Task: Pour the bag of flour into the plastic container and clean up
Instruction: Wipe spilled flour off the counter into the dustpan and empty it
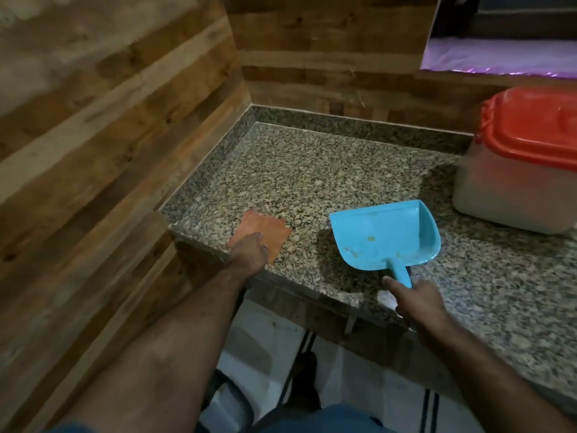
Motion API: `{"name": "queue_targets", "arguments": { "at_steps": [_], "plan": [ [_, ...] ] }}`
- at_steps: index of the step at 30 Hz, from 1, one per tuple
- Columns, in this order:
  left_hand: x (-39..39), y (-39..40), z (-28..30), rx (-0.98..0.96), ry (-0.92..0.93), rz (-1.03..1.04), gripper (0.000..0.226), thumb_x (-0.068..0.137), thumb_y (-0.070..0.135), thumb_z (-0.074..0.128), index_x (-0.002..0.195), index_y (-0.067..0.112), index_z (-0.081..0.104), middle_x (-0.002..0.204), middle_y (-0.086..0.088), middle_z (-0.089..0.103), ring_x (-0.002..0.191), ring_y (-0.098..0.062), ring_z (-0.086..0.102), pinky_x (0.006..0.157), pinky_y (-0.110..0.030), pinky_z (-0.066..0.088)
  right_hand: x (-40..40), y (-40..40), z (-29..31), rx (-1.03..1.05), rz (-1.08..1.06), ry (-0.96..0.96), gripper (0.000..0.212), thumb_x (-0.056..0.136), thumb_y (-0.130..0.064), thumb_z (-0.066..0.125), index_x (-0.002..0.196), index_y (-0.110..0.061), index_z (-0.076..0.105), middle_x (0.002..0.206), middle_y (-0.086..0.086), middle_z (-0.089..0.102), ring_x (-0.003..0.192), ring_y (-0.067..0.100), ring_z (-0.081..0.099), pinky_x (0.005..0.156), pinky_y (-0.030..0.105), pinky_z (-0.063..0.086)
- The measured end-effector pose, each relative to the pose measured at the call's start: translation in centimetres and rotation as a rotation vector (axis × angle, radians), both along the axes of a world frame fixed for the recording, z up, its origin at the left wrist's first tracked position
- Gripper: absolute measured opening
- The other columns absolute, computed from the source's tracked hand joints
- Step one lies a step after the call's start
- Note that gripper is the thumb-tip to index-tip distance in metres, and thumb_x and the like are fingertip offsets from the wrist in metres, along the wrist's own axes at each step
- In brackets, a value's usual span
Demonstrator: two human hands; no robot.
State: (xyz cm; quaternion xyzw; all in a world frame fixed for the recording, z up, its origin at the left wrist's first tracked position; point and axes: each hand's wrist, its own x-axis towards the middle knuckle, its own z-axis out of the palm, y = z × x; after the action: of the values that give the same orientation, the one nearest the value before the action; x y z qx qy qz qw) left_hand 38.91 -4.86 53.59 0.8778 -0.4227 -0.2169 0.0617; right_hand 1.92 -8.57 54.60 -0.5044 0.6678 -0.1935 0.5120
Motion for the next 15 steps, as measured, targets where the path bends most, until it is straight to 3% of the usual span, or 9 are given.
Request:
{"name": "queue_targets", "arguments": {
  "at_steps": [2,5,8,12,15],
  "plan": [
    [0.7,-1.5,-1.1,0.063,-0.008,-0.013,0.079,0.105,0.051,0.055,0.168,0.012,0.027,0.171,-0.009,0.036,0.153,-0.032,0.039,0.121,-0.039,0.033,0.9,-0.6,-0.3,0.016,-0.032,0.021,0.033,0.096,-0.037,0.076,0.092,-0.005,0.067,0.067,0.016,0.064,0.053,0.029,0.06,0.049,0.033,0.045],
    [1.6,-2.9,-2.9,0.228,-0.072,-0.096,0.118,0.091,0.081,0.052,0.171,0.009,0.001,0.18,-0.009,-0.001,0.165,-0.031,0.007,0.129,-0.052,0.016,2.1,-1.8,-0.4,0.023,-0.08,0.055,0.032,0.097,-0.038,0.075,0.092,-0.007,0.068,0.071,0.016,0.067,0.057,0.029,0.063,0.052,0.034,0.048],
    [2.3,-3.8,-6.4,0.228,-0.06,-0.117,0.12,0.091,0.087,0.034,0.168,0.008,-0.015,0.178,-0.012,-0.018,0.165,-0.032,-0.011,0.13,-0.057,0.003,3.3,-2.8,-0.4,0.034,-0.134,0.061,0.031,0.097,-0.036,0.075,0.091,-0.006,0.07,0.069,0.016,0.067,0.056,0.027,0.06,0.051,0.034,0.046],
    [3.0,-5.7,-8.7,-0.027,-0.101,-0.171,0.074,0.111,0.051,0.025,0.171,0.012,0.005,0.18,-0.01,0.0,0.166,-0.028,0.0,0.133,-0.05,0.004,4.2,-4.1,-0.5,0.023,-0.211,0.081,0.031,0.096,-0.035,0.075,0.085,-0.006,0.071,0.061,0.008,0.063,0.052,0.023,0.057,0.051,0.031,0.042],
    [3.5,-10.4,-9.3,-0.245,0.081,-0.075,0.062,0.113,0.042,0.032,0.168,0.013,0.03,0.175,-0.01,0.028,0.161,-0.032,0.025,0.131,-0.051,0.02,3.6,-4.5,-0.5,0.01,-0.28,0.096,0.029,0.095,-0.033,0.077,0.081,-0.008,0.071,0.056,0.004,0.062,0.05,0.022,0.058,0.053,0.034,0.046]
  ]
}}
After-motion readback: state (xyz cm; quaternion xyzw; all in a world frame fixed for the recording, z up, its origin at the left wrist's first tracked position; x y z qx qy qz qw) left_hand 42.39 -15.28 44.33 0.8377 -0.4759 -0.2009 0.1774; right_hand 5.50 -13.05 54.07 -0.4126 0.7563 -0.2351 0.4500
